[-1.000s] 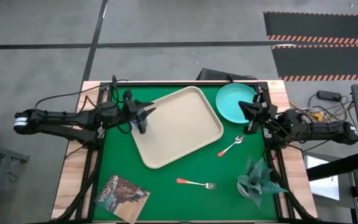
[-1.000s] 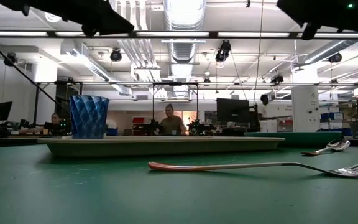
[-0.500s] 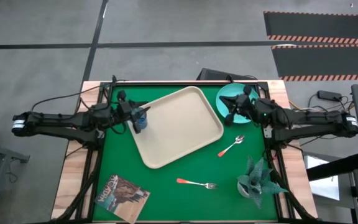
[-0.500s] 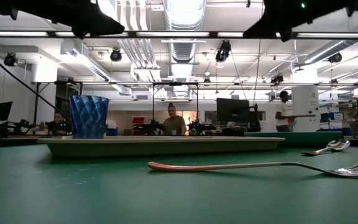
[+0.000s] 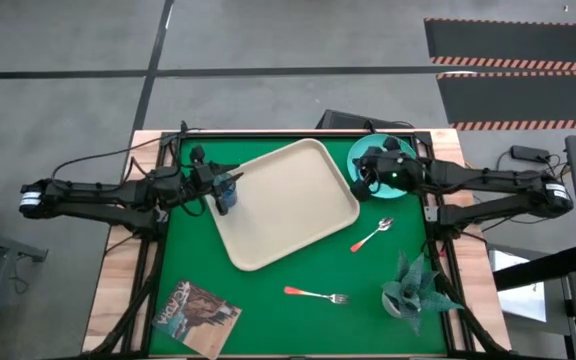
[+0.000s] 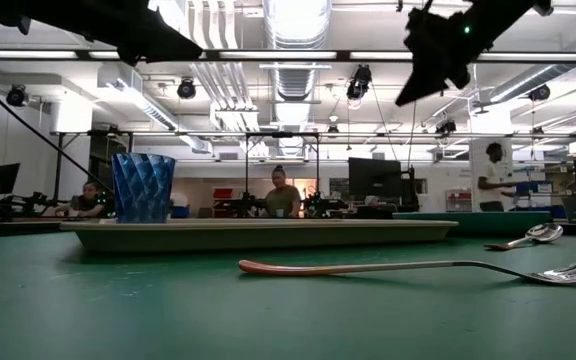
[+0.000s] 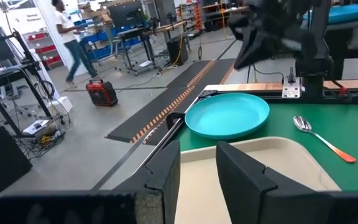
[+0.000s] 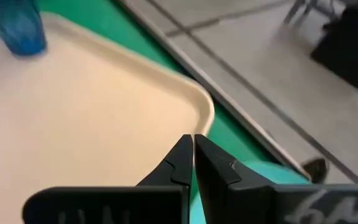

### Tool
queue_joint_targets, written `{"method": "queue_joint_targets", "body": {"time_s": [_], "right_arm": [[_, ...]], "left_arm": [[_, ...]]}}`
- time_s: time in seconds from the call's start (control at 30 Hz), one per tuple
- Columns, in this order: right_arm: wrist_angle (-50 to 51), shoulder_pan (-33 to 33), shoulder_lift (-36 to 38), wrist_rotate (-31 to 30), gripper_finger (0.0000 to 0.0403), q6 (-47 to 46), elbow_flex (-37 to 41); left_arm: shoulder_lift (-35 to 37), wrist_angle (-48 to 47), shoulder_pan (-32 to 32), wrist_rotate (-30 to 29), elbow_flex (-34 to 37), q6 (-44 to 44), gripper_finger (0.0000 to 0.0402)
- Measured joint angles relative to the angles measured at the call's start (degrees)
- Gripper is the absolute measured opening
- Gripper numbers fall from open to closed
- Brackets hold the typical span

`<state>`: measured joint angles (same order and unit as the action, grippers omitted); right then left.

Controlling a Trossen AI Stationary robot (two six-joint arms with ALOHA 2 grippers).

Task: Pick and place plate/cup/fork/spoon on tray
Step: Put the blue plate on the white tray

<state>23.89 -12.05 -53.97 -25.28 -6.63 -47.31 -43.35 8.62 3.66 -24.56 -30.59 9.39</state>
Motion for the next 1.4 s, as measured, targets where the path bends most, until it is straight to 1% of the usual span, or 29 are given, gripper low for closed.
{"method": "queue_joint_targets", "body": {"time_s": [0.07,0.13,0.27,0.37,0.43,0.6,0.73,0.93,1.0,1.13,1.3,1.4], "right_arm": [[1.1,-0.6,-0.6,0.3,0.0008,-0.3,0.0],[2.6,-1.5,-1.4,2.0,0.0008,-0.5,0.0],[4.1,-3.7,-3.2,9.3,0.0008,-0.3,0.2],[5.5,-5.4,-4.6,14.7,0.0008,1.6,0.2],[7.1,-6.2,-5.7,16.6,0.0008,2.4,0.2],[10.4,-7.5,-8.5,16.8,0.0008,3.3,0.3],[10.9,-7.8,-11.2,16.8,0.0009,4.9,0.7],[12.9,-7.9,-14.9,18.1,0.0009,12.9,1.2],[12.9,-7.9,-15.7,18.3,0.0009,14.2,1.4],[12.8,-7.9,-16.8,18.2,0.0009,14.5,1.5],[12.7,-7.9,-17.9,17.8,0.0009,12.1,1.5],[12.7,-7.9,-18.5,17.8,0.0016,12.3,1.5]], "left_arm": [[0.0,-0.1,0.0,0.0,0.0,0.0,0.0089],[0.0,0.0,0.0,0.0,0.0,0.0,0.0089],[-0.1,0.0,0.0,0.0,0.0,0.0,0.0089],[-0.1,-0.1,0.0,0.0,0.0,0.0,0.0089],[-0.1,-0.1,0.0,0.0,0.0,0.0,0.0089],[-0.1,-0.1,0.0,0.0,0.0,0.0,0.0089],[-0.1,-0.1,0.0,0.0,0.0,0.0,0.0089],[-0.1,-0.1,0.0,0.0,0.0,0.0,0.0089],[-0.1,-0.1,0.0,0.0,0.0,0.0,0.0089],[-0.1,-0.1,0.0,0.0,0.0,0.0,0.0089],[-0.1,-0.1,0.0,0.0,0.0,0.0,0.0089],[-0.1,-0.1,0.0,0.0,0.0,0.0,0.0089]]}}
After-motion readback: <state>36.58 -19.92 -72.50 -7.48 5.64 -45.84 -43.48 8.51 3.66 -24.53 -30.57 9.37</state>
